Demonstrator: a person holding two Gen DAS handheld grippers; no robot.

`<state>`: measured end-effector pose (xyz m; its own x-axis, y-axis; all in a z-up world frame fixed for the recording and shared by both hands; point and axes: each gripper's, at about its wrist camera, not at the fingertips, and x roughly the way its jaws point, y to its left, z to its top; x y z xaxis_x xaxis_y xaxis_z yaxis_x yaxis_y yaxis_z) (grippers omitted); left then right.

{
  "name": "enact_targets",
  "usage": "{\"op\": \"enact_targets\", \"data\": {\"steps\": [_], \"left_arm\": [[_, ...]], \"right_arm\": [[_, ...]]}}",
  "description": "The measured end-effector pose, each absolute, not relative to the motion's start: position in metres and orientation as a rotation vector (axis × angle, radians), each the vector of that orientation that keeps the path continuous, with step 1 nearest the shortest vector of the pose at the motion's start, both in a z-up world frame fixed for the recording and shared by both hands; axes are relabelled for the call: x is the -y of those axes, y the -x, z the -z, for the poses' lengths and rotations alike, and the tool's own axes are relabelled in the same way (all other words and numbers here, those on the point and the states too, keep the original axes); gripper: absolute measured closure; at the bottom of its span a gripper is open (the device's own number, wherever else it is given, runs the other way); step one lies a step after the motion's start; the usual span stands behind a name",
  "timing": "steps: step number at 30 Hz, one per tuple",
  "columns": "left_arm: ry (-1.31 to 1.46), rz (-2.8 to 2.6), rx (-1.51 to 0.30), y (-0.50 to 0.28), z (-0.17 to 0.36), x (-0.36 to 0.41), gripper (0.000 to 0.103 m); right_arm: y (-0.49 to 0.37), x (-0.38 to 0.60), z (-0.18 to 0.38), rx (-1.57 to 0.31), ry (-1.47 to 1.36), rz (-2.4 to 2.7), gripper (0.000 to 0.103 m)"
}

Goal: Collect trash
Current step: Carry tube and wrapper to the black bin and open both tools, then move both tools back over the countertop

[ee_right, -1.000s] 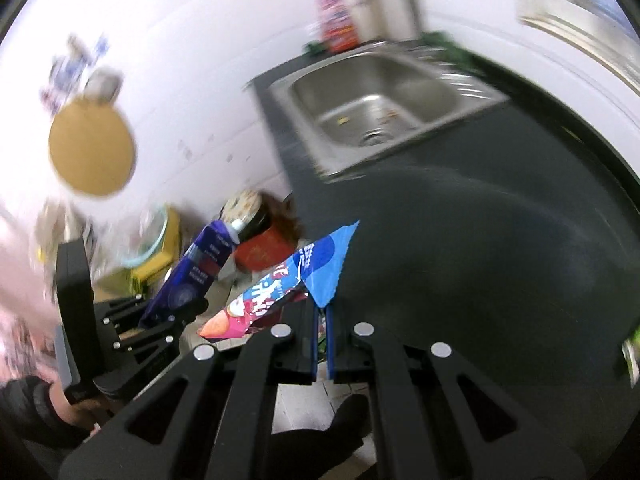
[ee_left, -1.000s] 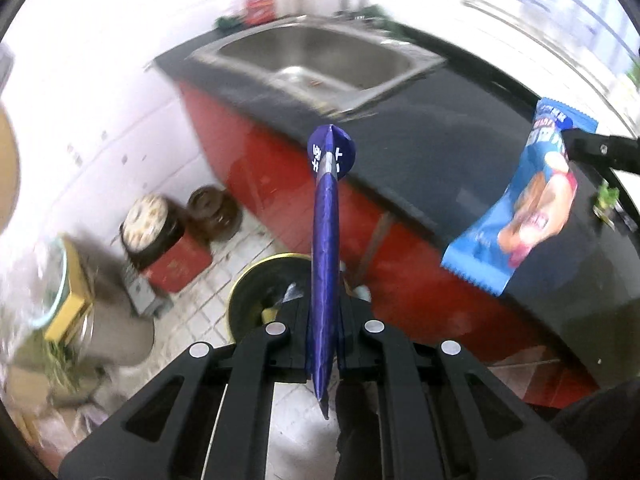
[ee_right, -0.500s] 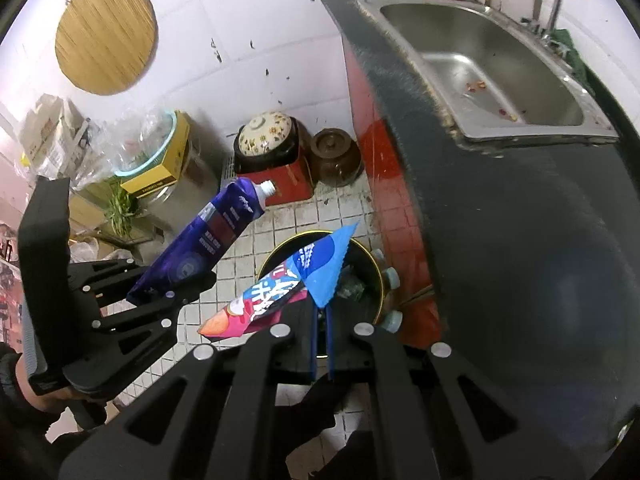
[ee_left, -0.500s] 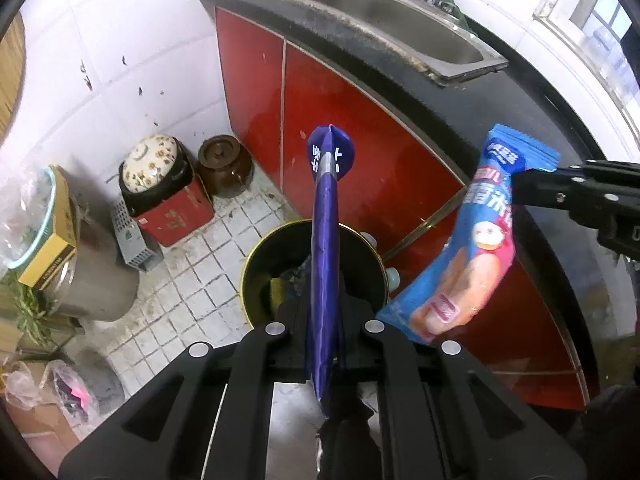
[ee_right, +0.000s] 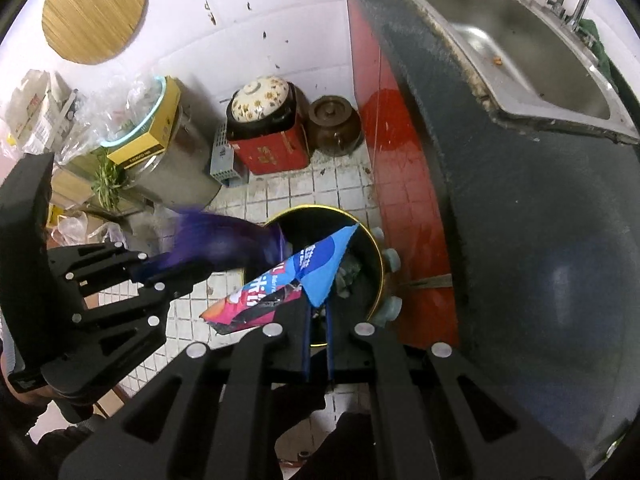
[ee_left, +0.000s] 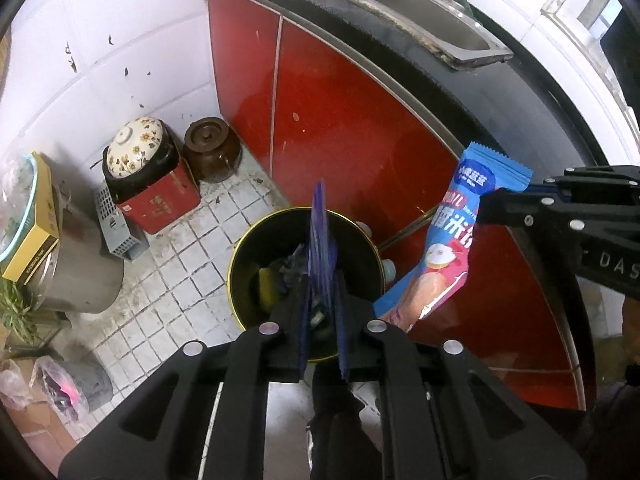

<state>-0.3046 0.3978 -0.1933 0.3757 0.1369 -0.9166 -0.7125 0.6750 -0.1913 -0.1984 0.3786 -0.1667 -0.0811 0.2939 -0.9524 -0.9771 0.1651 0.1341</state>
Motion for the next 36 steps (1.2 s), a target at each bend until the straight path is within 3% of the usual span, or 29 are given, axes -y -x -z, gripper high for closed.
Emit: {"op": "enact_targets", "data": {"steps": [1, 2, 3, 18, 24, 29, 36], "left_arm": [[0.637, -0.596, -1.054, 0.304, 0.193, -0.398, 0.062], [0.634, -0.602, -1.050, 0.304, 0.192, -0.398, 0.044], [0.625, -0.612, -1.037, 0.305, 0.190, -0.398, 0.042], [0.593, -0.618, -1.042, 0.301, 0.181, -0.387, 0.039], [0.504, -0.579, -1.028, 0.276, 0.160, -0.372, 0.026], [0.370, -0.464, -1.002, 0.223, 0.130, -0.339, 0.014], [0.183, -0.178, -0.955, 0.116, 0.089, -0.249, 0.012]], "right_arm": [[0.198, -0.379, 0.168, -1.156, 0.809, -1.276, 0.067], [0.197, -0.380, 0.169, -1.156, 0.807, -1.277, 0.054], [0.197, -0.379, 0.168, -1.151, 0.797, -1.280, 0.040], [0.177, -0.360, 0.152, -1.169, 0.690, -1.309, 0.039], [0.151, -0.330, 0.128, -1.162, 0.575, -1.267, 0.039], [0.096, -0.257, 0.090, -1.128, 0.396, -1.132, 0.031], [0.016, -0.087, 0.040, -1.038, 0.165, -0.807, 0.026]]}}
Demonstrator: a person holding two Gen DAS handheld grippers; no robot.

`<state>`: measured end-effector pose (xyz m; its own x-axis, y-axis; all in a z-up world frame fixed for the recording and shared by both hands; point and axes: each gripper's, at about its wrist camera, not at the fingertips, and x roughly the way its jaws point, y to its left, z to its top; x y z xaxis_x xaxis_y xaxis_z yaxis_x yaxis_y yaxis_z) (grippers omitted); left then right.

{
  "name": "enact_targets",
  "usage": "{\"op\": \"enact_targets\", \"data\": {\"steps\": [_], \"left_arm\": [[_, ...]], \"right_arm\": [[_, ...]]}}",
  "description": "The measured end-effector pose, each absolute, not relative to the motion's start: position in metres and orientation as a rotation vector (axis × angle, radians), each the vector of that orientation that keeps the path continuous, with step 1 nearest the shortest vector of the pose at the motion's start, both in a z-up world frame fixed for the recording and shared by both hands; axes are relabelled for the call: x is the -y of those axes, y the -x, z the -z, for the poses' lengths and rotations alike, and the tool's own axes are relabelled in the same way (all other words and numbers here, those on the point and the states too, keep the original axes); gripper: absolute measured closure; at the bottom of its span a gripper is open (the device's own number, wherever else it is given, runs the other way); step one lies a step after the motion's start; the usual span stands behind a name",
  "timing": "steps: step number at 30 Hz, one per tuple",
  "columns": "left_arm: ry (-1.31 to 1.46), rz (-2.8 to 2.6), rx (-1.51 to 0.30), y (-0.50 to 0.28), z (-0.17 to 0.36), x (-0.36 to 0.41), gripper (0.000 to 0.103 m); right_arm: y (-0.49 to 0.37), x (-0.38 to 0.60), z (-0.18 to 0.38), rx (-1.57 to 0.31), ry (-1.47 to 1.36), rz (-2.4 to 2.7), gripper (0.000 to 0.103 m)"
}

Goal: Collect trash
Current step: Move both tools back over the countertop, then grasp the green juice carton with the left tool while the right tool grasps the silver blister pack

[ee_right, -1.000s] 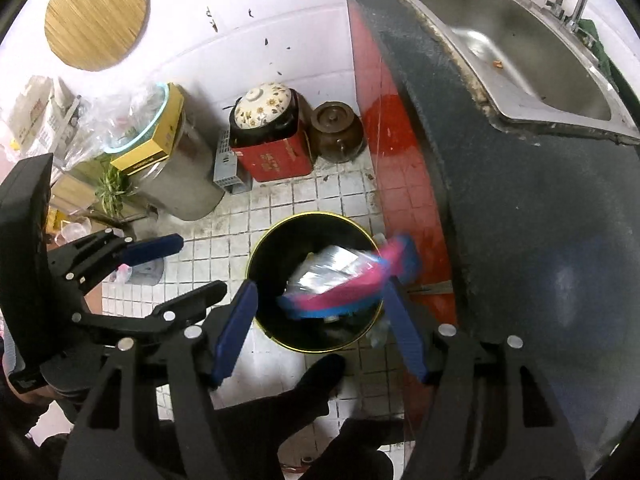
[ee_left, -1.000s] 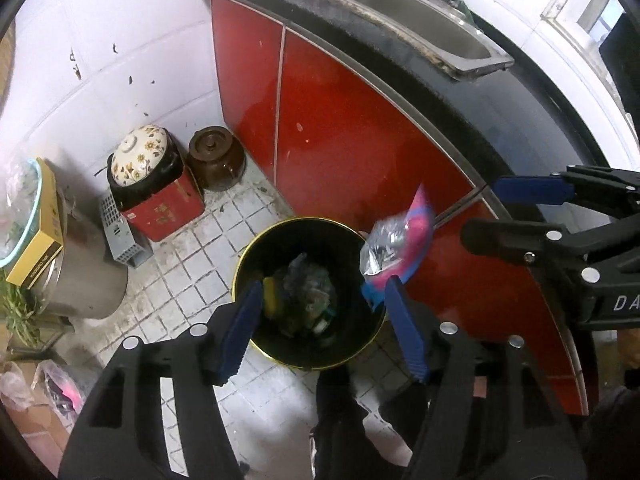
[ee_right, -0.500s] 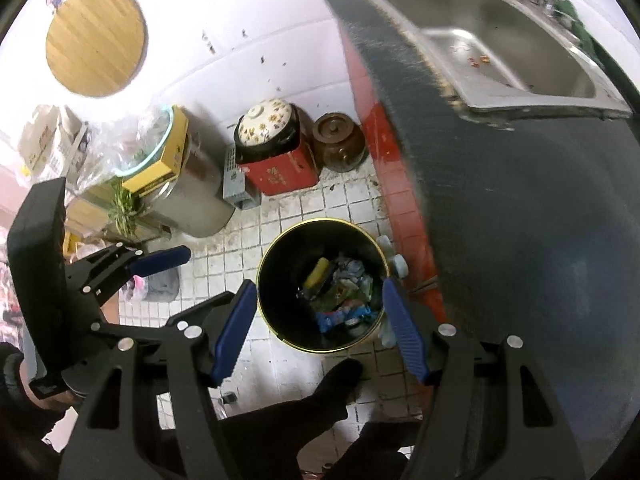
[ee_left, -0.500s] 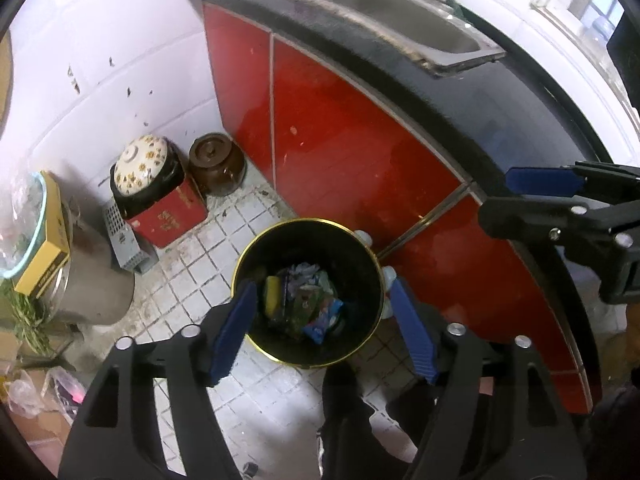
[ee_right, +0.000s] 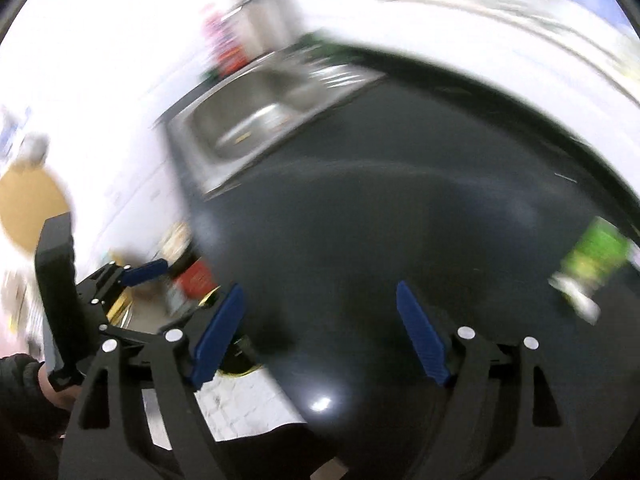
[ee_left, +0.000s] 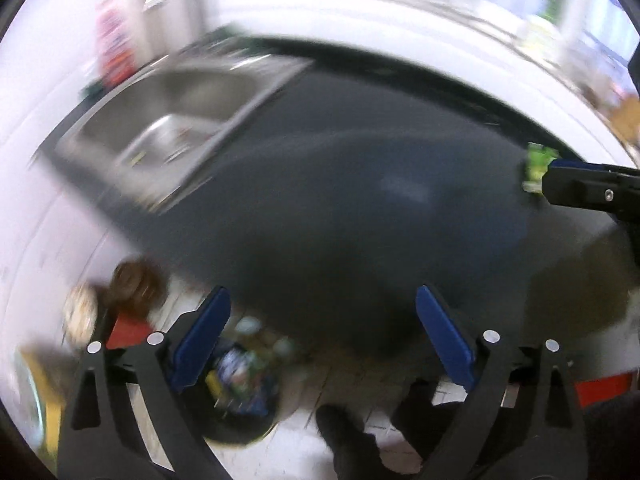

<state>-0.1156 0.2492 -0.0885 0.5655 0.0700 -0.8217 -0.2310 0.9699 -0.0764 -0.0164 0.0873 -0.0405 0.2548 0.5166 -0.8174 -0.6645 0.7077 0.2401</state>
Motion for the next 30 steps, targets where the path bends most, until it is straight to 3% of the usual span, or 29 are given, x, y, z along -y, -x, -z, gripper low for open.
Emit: {"op": "enact_targets", "data": {"steps": [13, 23, 30], "left_arm": [[-0.039, 0.237, -0.926, -0.035, 0.064, -0.030, 0.012], [-0.095, 0.256, -0.980, -0.100, 0.087, 0.026, 0.012], [-0.157, 0.224, -1.029, -0.154, 0.122, 0.035, 0.012]], "right_arm": [[-0.037, 0.202, 0.032, -0.962, -0.127, -0.298, 0.026], [-0.085, 0.246, 0.057, -0.996, -0.072, -0.374, 0.026], [-0.159, 0.247, 0.100, -1.047, 0.151, -0.493, 0.026]]}}
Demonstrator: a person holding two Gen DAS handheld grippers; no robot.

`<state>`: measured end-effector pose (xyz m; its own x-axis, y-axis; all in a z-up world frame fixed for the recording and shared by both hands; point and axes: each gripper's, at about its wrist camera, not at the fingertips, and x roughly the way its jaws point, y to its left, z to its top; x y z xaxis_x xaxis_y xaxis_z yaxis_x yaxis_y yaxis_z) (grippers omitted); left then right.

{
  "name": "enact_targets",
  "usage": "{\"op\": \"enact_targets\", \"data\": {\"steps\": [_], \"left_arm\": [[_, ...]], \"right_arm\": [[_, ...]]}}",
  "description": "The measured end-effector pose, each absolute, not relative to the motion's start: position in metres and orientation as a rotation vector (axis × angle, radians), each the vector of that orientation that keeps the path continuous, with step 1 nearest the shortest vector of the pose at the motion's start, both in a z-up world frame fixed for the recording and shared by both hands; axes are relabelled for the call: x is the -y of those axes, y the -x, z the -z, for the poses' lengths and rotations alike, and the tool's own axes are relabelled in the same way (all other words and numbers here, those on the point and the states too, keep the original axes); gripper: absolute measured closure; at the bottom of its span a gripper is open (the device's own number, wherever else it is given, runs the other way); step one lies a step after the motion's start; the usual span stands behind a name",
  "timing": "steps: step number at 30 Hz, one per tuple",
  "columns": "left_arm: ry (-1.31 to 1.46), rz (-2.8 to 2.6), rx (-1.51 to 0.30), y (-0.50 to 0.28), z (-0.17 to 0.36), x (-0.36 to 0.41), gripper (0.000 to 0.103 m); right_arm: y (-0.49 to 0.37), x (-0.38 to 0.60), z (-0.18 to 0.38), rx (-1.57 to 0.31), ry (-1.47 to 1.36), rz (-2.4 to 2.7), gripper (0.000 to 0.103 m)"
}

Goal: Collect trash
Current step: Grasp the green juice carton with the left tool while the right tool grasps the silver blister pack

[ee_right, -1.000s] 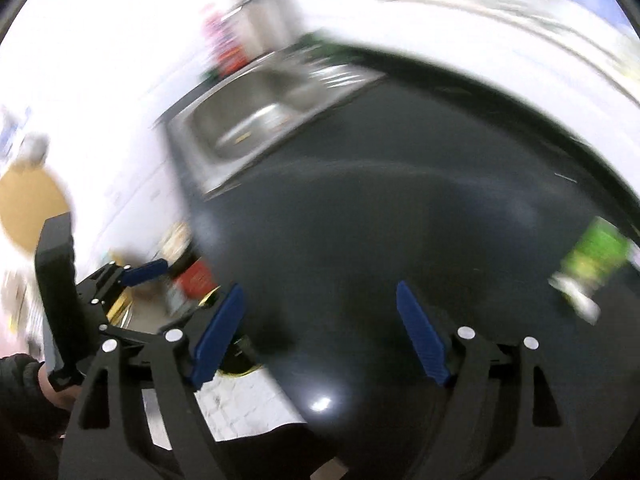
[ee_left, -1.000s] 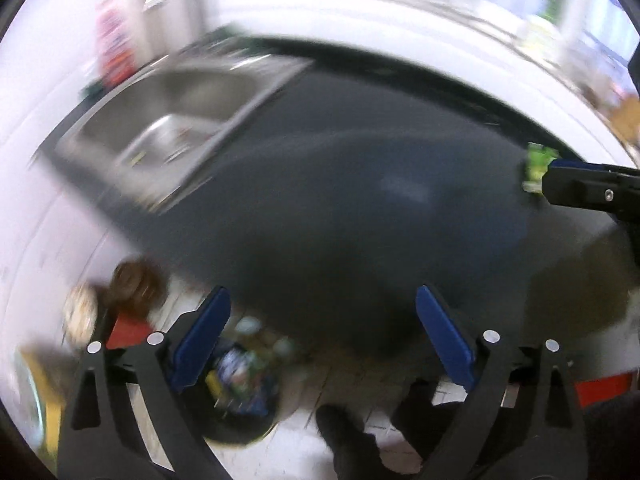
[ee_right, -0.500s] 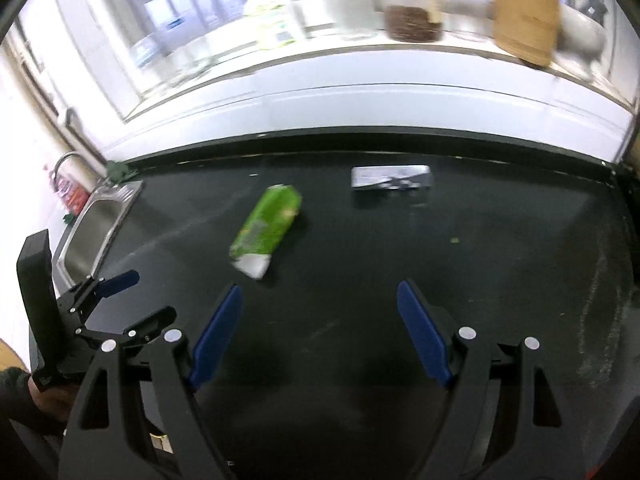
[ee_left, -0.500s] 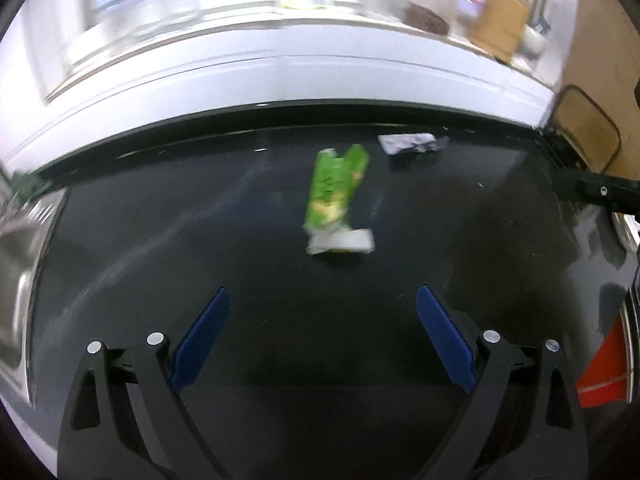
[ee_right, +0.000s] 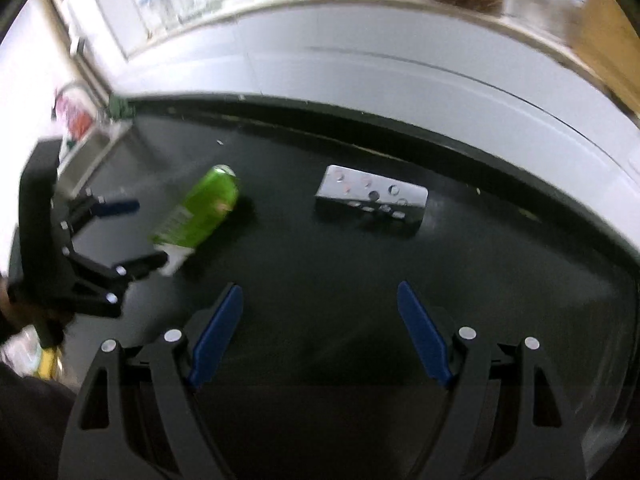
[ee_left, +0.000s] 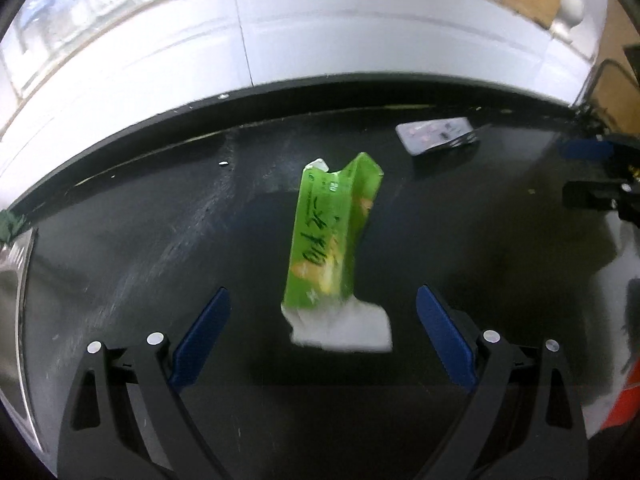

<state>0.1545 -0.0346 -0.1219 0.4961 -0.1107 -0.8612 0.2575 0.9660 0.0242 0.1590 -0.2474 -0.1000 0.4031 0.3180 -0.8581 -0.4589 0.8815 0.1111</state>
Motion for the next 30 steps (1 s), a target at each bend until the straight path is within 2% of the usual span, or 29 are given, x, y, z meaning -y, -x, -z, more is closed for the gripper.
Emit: {"op": "enact_targets", "data": {"steps": [8, 15, 17, 18, 20, 21, 22, 24, 26, 30], "left_arm": [[-0.118, 0.215, -1.066, -0.195, 0.145, 0.041, 0.012], [-0.126, 0.223, -1.077, -0.207, 0.154, 0.053, 0.013], [-0.128, 0.221, -1.073, -0.208, 0.153, 0.055, 0.020], [-0.132, 0.218, -1.071, -0.208, 0.153, 0.056, 0.022], [-0.132, 0.217, -1.066, -0.208, 0.150, 0.057, 0.039], [-0.132, 0.215, -1.068, -0.208, 0.149, 0.058, 0.043], [-0.131, 0.215, -1.070, -0.208, 0.148, 0.058, 0.052], [-0.118, 0.229, -1.089, -0.207, 0.146, 0.057, 0.055], [-0.116, 0.230, -1.103, -0.201, 0.145, 0.056, 0.062], [-0.114, 0.224, -1.103, -0.184, 0.142, 0.050, 0.067]], "right_arm": [[-0.245, 0.248, 0.154, -1.103, 0.317, -0.594, 0.026], [-0.287, 0.239, 0.167, -1.085, 0.420, -0.724, 0.026], [-0.293, 0.231, 0.169, -1.069, 0.470, -0.758, 0.026], [-0.291, 0.228, 0.168, -1.062, 0.486, -0.773, 0.029], [-0.287, 0.224, 0.165, -1.048, 0.507, -0.794, 0.045], [-0.284, 0.221, 0.163, -1.051, 0.506, -0.801, 0.062], [-0.281, 0.218, 0.162, -1.060, 0.503, -0.806, 0.080], [-0.269, 0.212, 0.160, -1.079, 0.493, -0.820, 0.093], [-0.253, 0.207, 0.160, -1.091, 0.477, -0.828, 0.097], [-0.222, 0.205, 0.159, -1.087, 0.464, -0.781, 0.095]]}}
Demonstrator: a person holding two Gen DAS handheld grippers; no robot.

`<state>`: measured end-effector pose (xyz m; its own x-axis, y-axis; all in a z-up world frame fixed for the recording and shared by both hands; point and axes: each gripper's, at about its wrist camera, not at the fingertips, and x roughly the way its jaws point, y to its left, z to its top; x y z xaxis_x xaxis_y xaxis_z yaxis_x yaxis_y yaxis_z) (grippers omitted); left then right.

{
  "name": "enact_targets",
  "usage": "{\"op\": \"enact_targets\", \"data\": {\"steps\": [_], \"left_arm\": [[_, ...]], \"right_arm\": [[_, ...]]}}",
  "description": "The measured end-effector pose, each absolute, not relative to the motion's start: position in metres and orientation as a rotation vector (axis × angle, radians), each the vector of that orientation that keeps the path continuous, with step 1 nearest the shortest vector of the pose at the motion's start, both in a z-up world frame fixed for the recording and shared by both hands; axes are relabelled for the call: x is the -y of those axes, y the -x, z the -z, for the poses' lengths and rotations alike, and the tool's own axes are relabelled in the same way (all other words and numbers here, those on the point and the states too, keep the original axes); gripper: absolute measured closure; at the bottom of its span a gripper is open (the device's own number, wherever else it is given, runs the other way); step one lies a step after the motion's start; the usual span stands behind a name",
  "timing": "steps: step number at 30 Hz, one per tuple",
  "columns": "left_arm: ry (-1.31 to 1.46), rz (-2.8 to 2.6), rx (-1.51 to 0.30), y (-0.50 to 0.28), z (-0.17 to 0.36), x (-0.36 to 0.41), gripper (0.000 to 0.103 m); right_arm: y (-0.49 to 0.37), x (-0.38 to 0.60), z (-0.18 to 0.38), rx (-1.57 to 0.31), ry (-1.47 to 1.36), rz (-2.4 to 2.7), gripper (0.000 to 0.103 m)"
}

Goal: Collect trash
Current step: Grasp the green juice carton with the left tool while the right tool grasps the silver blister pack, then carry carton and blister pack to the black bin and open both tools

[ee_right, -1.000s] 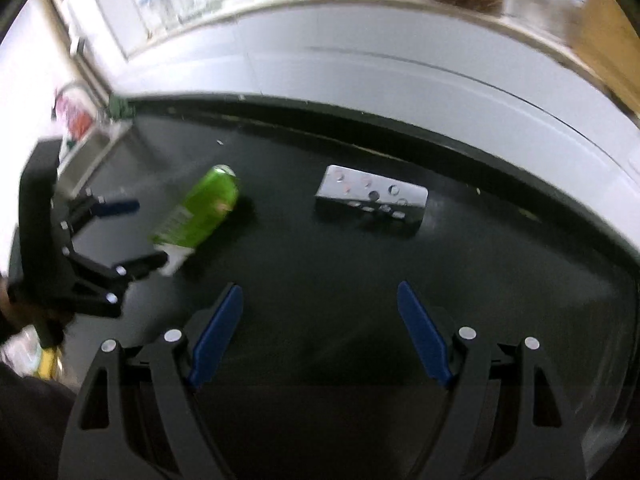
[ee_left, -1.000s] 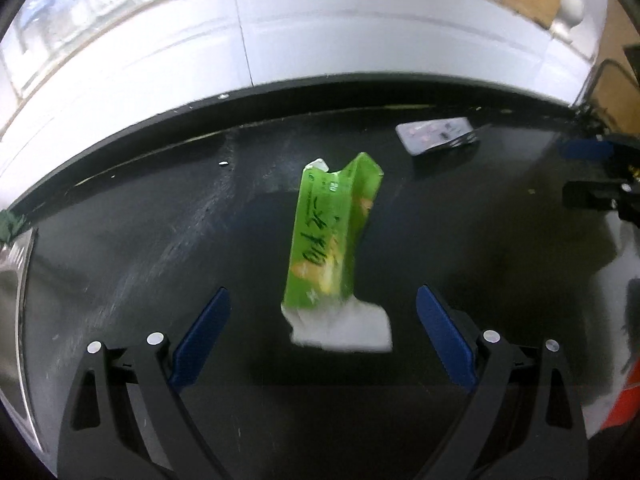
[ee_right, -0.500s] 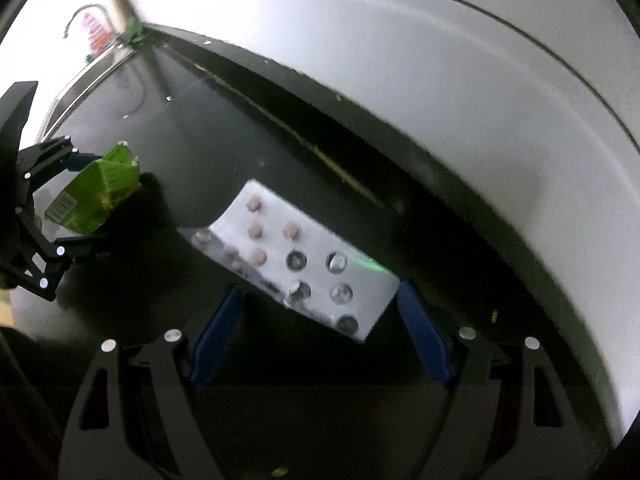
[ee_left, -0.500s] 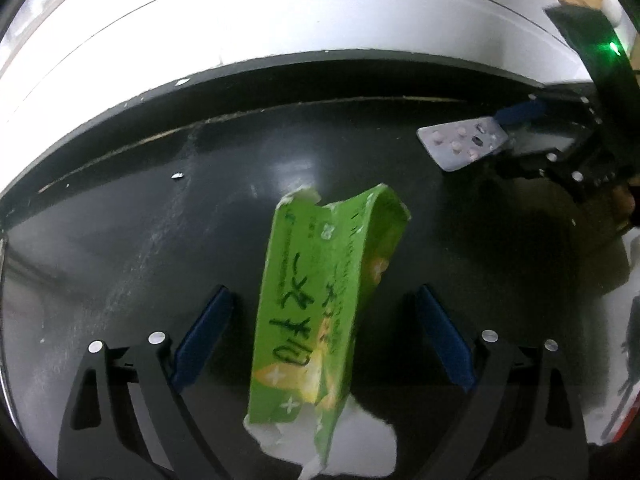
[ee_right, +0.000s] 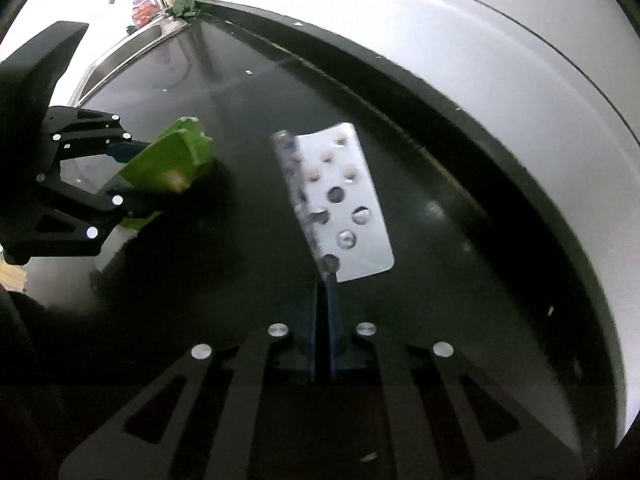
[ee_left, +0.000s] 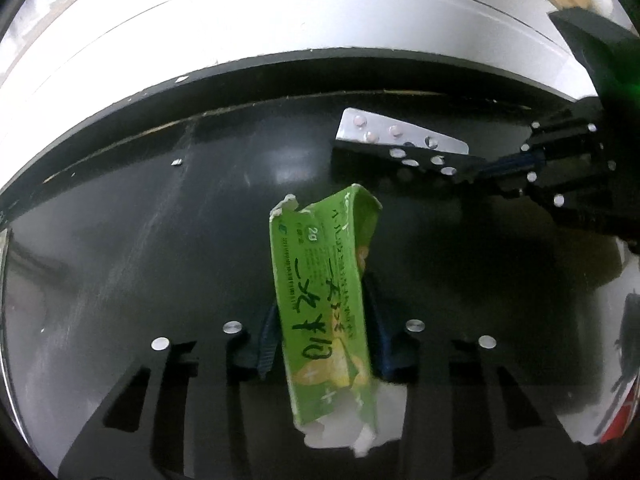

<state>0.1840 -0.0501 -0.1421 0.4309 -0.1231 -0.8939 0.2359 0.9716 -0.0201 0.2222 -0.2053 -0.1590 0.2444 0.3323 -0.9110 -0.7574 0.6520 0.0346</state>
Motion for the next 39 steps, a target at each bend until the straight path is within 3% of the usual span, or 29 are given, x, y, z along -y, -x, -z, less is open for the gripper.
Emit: {"op": "enact_targets", "data": {"steps": [2, 3, 4, 13, 15, 16, 18, 26, 39], "left_arm": [[-0.119, 0.217, -1.101, -0.172, 0.141, 0.046, 0.068], [-0.121, 0.214, -1.103, -0.167, 0.140, 0.045, 0.068], [-0.120, 0.211, -1.103, -0.162, 0.139, 0.043, 0.068], [-0.086, 0.131, -1.096, -0.127, 0.122, 0.022, 0.068], [-0.081, 0.102, -1.100, -0.121, 0.118, 0.015, 0.068], [-0.074, 0.087, -1.102, -0.118, 0.116, 0.012, 0.068], [-0.049, 0.067, -1.102, -0.112, 0.113, 0.009, 0.068], [0.006, 0.045, -1.081, -0.085, 0.101, -0.007, 0.068], [0.007, 0.067, -1.056, -0.016, 0.104, -0.041, 0.068]], "right_arm": [[-0.218, 0.207, 0.159, -1.077, 0.450, -0.749, 0.076], [-0.218, 0.209, 0.159, -1.072, 0.441, -0.734, 0.035], [-0.219, 0.211, 0.158, -1.057, 0.428, -0.731, 0.021], [-0.267, 0.175, 0.167, -1.060, 0.455, -0.728, 0.024], [-0.267, 0.181, 0.165, -1.045, 0.456, -0.735, 0.037], [-0.266, 0.178, 0.162, -1.038, 0.457, -0.738, 0.054], [-0.260, 0.171, 0.161, -1.056, 0.463, -0.721, 0.062], [-0.183, 0.182, 0.151, -1.147, 0.313, -0.622, 0.063], [-0.038, 0.135, 0.105, -1.135, 0.197, -0.558, 0.063]]}}
